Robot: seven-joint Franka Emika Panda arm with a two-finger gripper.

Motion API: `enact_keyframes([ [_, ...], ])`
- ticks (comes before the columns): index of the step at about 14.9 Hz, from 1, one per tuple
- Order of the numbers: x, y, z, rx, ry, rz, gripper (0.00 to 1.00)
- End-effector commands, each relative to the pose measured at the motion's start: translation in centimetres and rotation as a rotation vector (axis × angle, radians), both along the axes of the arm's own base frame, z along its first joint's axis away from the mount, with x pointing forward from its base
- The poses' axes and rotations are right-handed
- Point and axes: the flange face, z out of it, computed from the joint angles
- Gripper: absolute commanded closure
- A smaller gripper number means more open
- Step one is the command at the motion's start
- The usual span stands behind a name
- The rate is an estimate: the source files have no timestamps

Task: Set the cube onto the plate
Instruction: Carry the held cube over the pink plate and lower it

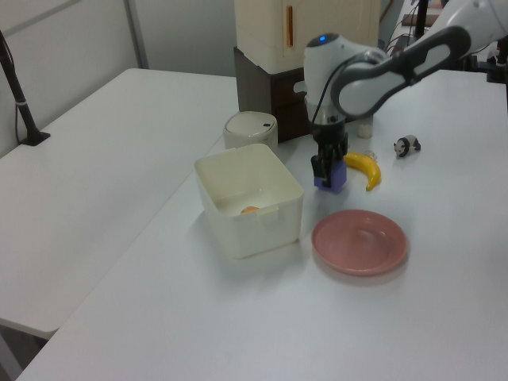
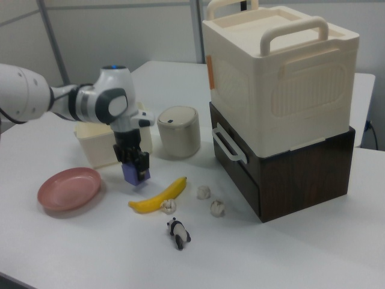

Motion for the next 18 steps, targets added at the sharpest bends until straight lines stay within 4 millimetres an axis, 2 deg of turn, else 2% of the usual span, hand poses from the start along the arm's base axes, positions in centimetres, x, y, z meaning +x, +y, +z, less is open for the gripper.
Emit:
enact_keyframes([
  [1, -3.6, 6.8, 5.3, 0.027, 0.072, 0.100, 0.92],
  [3, -5.4, 11.3, 6.9, 0.057, 0.087, 0.088, 0.90],
  [5, -6.6, 15.3, 7.0, 0.047, 0.078, 0.071, 0.87],
  [7, -7.8, 18.4, 6.7, 0.036, 0.079, 0.074, 0.72],
  [9, -8.8, 20.8, 6.0, 0.028, 0.087, 0.103, 0.68],
  [13, -9.8, 23.7, 3.1, 0.002, 0.109, 0.105, 0.65],
  [14, -10.0, 24.2, 2.4, -0.005, 0.117, 0.106, 0.56],
  [16, -10.0, 24.3, 2.4, -0.003, 0.118, 0.103, 0.34],
  [17, -9.9, 24.1, 2.3, -0.003, 0.118, 0.099, 0.27],
  [18, -9.8, 24.0, 2.3, 0.001, 0.111, 0.095, 0.24],
])
